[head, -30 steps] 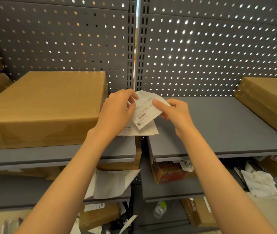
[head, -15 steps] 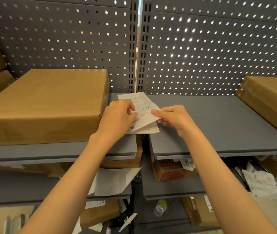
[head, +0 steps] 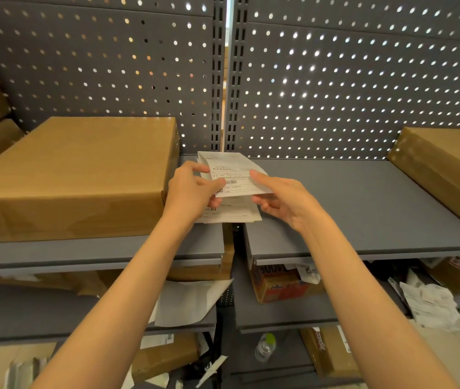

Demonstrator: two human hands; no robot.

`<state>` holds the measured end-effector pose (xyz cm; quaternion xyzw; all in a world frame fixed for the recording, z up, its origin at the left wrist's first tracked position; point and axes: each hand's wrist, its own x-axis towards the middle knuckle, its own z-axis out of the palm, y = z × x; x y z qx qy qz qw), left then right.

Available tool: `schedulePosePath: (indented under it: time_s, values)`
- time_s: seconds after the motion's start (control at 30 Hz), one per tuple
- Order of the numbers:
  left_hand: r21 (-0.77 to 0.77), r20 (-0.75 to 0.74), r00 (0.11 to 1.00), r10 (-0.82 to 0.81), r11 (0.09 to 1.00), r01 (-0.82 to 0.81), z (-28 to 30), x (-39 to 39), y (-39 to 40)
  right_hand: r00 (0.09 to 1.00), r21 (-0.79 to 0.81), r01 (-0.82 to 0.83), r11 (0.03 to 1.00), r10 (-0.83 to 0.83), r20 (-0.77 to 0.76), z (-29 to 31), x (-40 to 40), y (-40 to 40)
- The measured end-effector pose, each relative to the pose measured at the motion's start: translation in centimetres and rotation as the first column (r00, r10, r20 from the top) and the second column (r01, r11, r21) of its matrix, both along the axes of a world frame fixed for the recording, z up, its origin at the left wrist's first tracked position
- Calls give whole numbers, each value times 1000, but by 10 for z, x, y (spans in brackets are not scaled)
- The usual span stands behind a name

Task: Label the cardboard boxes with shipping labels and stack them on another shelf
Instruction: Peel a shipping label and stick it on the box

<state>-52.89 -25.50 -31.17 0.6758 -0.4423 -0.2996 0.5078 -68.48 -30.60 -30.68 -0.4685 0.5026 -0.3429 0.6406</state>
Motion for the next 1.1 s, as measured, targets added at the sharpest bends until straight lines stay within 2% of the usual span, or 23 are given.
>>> schedulePosePath:
  time_s: [0.07,0.23,0.4,0.53,0.73,0.87,1.1]
  values:
    - [-34,-57,998,15,999,-17,-1,-1,0,998,52,7,999,-10,63,1,3,2]
    - [-103,-159,987,20,994,-37,-4,-3,0,991,101,-84,991,72,114,1,7,7]
    - [-140,-259,965,39,987,-78,-5,-7,0,944,215,-42,976,-32,328,-1,11,11]
    - [-132,-318,948,34,988,-80,-5,-8,-2,946,227,-69,971,-8,324,-2,16,14]
    - [-56,-351,936,10,998,-32,-5,-7,-2,946,133,-64,989,18,324,-6,19,8]
    - [51,-290,956,-48,997,66,-4,-6,-1,939,120,-56,991,12,343,-9,21,4]
    - [68,-282,956,-83,992,106,-4,-1,1,926,109,-38,993,-6,376,-13,22,0]
